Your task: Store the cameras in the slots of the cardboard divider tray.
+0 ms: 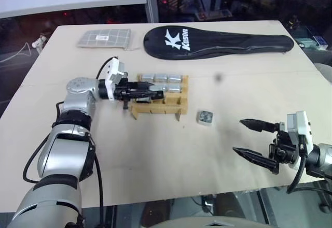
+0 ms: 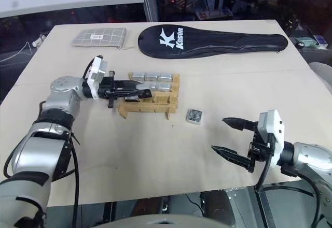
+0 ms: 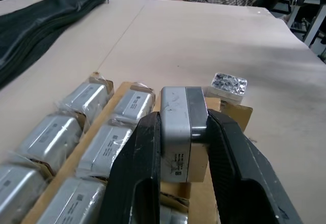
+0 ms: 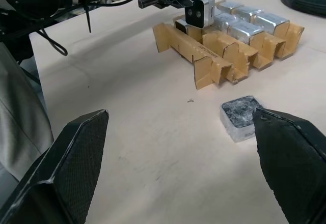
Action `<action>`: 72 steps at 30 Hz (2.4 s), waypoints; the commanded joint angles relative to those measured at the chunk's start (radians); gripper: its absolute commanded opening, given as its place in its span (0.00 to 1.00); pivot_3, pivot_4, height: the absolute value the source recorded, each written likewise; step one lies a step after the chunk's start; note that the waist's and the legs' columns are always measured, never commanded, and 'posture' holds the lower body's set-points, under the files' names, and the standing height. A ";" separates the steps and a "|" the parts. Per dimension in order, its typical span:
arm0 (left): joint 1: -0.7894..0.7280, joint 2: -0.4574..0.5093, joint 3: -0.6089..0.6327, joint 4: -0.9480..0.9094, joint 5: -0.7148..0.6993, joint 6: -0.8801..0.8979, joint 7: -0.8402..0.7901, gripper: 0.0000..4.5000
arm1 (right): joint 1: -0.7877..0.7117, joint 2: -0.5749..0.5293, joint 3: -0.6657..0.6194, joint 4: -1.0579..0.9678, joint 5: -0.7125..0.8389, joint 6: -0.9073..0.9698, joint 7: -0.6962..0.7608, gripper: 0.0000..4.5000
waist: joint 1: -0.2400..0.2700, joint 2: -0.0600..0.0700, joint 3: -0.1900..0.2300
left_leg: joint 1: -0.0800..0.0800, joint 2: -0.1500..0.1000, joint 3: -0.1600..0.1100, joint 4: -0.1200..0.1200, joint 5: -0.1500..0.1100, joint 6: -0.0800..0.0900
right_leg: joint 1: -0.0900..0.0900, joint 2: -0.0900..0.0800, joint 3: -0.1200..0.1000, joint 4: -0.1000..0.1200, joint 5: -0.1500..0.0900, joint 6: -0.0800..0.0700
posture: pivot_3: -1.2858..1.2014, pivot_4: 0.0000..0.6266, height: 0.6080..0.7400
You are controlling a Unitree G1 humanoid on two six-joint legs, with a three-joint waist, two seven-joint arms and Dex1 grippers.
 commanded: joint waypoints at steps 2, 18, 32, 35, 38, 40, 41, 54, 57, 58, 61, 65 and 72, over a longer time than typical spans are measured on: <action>-0.048 -0.010 -0.021 0.059 0.023 -0.071 -0.005 0.16 | -0.001 -0.024 -0.054 -0.030 0.016 -0.001 0.020 0.99 | 0.000 0.000 0.000 | 0.000 0.000 0.000 0.000 0.000 0.000 | 0.000 0.000 0.000 0.000 0.000 0.000 | 0.52 0.24 1.00; -0.111 -0.045 -0.017 0.193 0.176 -0.203 -0.005 0.16 | 0.008 -0.017 -0.073 -0.047 0.028 0.013 0.015 0.99 | 0.002 0.000 0.000 | 0.001 0.000 -0.001 0.001 0.000 0.000 | 0.002 0.000 -0.001 0.000 0.000 0.000 | 0.52 0.24 1.00; -0.139 -0.063 0.084 0.231 0.277 -0.190 -0.005 0.80 | -0.016 -0.001 -0.064 -0.028 0.022 0.002 0.014 1.00 | 0.001 0.000 0.000 | 0.003 0.000 -0.004 0.001 0.000 0.000 | 0.005 0.000 -0.003 -0.001 0.000 0.001 | 0.52 0.24 1.00; -0.146 -0.064 0.120 0.232 0.278 -0.203 -0.005 0.98 | -0.020 0.004 -0.058 -0.021 0.011 -0.002 0.015 1.00 | 0.001 -0.001 0.000 | 0.002 0.000 -0.004 0.001 0.000 0.000 | 0.005 0.000 -0.004 -0.001 0.000 0.000 | 0.52 0.24 1.00; -0.158 -0.058 0.138 0.205 0.246 -0.179 -0.005 0.98 | -0.036 0.015 -0.038 -0.009 -0.019 -0.002 -0.007 1.00 | 0.001 -0.001 0.000 | 0.002 0.000 -0.004 0.001 0.000 0.000 | 0.005 0.000 -0.004 -0.001 0.000 0.001 | 0.52 0.24 1.00; -0.169 -0.051 0.143 0.162 0.191 -0.134 -0.005 0.98 | -0.071 0.030 0.008 0.011 -0.088 -0.004 -0.052 1.00 | 0.001 -0.001 0.000 | 0.002 0.000 -0.004 0.001 0.000 0.000 | 0.005 0.000 -0.004 -0.001 0.000 0.001 | 0.52 0.24 1.00; -0.175 -0.047 0.146 0.136 0.159 -0.105 -0.005 0.98 | -0.091 0.038 0.035 0.022 -0.121 -0.005 -0.071 1.00 | 0.000 -0.001 0.000 | 0.002 0.000 -0.004 0.001 0.000 0.000 | 0.005 0.000 -0.004 -0.001 0.000 0.001 | 0.52 0.24 1.00; 0.131 0.372 -0.104 -0.699 -0.376 0.549 -0.005 0.98 | -0.450 0.257 0.419 0.482 -0.572 -0.206 -0.147 1.00 | -0.044 -0.001 0.001 | 0.001 0.000 -0.001 -0.001 0.000 0.000 | -0.001 0.001 0.003 0.001 0.000 0.000 | 0.52 0.24 1.00; 0.206 0.432 -0.092 -0.790 -0.407 0.592 -0.005 0.98 | -0.512 0.273 0.467 0.590 -0.617 -0.272 -0.093 1.00 | -0.041 0.000 0.001 | 0.000 0.000 0.001 -0.001 0.000 0.000 | -0.002 0.001 0.003 0.001 0.000 0.000 | 0.52 0.24 1.00; 0.222 0.433 -0.077 -0.801 -0.409 0.589 -0.005 0.98 | -0.529 0.280 0.475 0.617 -0.627 -0.287 -0.082 1.00 | -0.039 0.000 0.001 | 0.000 0.000 0.001 -0.001 0.000 0.000 | -0.002 0.001 0.003 0.001 0.000 0.000 | 0.52 0.24 1.00; 0.259 0.431 -0.040 -0.825 -0.405 0.592 -0.005 0.98 | -0.575 0.305 0.492 0.684 -0.633 -0.321 -0.032 1.00 | -0.032 0.000 0.001 | 0.000 0.000 0.001 -0.001 0.000 0.000 | -0.002 0.001 0.003 0.001 -0.001 0.000 | 0.52 0.24 1.00; 0.306 0.433 -0.003 -0.858 -0.382 0.569 -0.005 0.98 | -0.623 0.330 0.506 0.746 -0.654 -0.351 0.007 1.00 | -0.028 0.000 0.001 | 0.000 0.001 0.001 -0.001 0.000 0.000 | -0.003 0.002 0.003 0.002 0.000 0.000 | 0.52 0.24 1.00; 0.337 0.425 0.043 -0.870 -0.373 0.586 -0.005 1.00 | -0.627 0.348 0.496 0.764 -0.657 -0.398 0.047 0.60 | -0.026 0.000 0.001 | 0.000 0.000 0.001 -0.001 0.000 0.000 | -0.003 0.002 0.003 0.001 0.001 -0.002 | 0.52 0.24 1.00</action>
